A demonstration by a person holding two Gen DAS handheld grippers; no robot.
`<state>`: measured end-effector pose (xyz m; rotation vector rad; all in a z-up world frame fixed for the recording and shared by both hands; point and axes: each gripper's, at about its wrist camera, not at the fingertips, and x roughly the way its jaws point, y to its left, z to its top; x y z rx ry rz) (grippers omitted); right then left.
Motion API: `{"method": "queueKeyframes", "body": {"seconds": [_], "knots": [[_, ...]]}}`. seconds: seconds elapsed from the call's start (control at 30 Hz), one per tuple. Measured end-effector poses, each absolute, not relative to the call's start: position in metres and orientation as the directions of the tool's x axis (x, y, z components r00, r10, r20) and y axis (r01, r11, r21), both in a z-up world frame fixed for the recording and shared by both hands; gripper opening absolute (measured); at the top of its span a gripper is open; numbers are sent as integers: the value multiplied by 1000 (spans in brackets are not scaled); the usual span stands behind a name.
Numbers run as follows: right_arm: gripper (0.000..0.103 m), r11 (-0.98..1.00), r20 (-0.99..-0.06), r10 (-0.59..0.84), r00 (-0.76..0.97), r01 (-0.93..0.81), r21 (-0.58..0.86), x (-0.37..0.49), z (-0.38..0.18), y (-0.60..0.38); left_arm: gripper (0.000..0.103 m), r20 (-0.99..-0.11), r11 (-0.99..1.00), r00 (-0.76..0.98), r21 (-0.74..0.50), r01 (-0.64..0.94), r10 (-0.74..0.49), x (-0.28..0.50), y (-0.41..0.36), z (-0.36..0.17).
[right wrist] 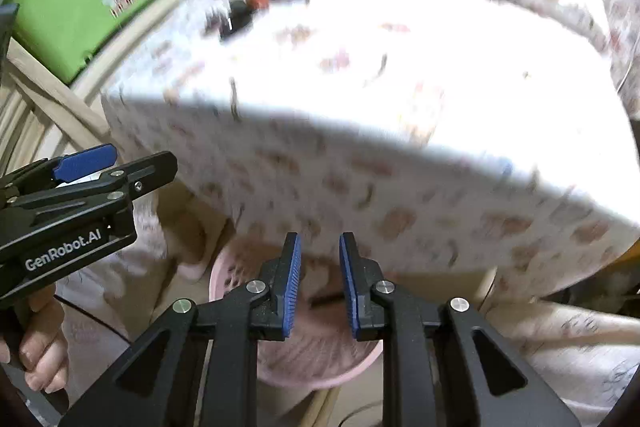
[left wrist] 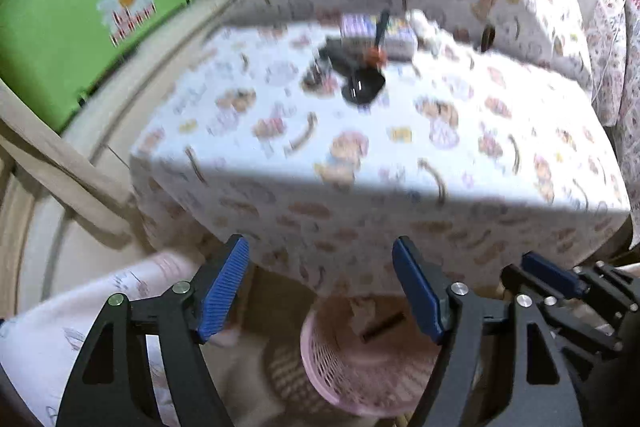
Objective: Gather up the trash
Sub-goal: 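Open both tools to drop the tissue and brush into the basket, then grasp the small metal piece with the left tool while the right tool grasps the black hair tie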
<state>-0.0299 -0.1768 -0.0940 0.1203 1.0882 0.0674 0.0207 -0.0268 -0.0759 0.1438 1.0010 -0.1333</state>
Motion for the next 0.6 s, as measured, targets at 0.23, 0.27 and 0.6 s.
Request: {"method": "queueKeyframes", "body": {"seconds": [0.23, 0.27, 0.6], "knots": [[33, 991, -828, 91, 554, 36, 132, -31, -74, -187, 81, -822, 985, 568, 55, 165, -49, 23, -27, -67], [36, 992, -825, 80, 559, 40, 123, -30, -73, -188, 81, -822, 985, 567, 51, 163, -51, 23, -27, -66], [57, 995, -777, 42, 628, 41, 88, -1, -30, -207, 81, -813, 985, 573, -7, 175, -108, 83, -19, -13]]}}
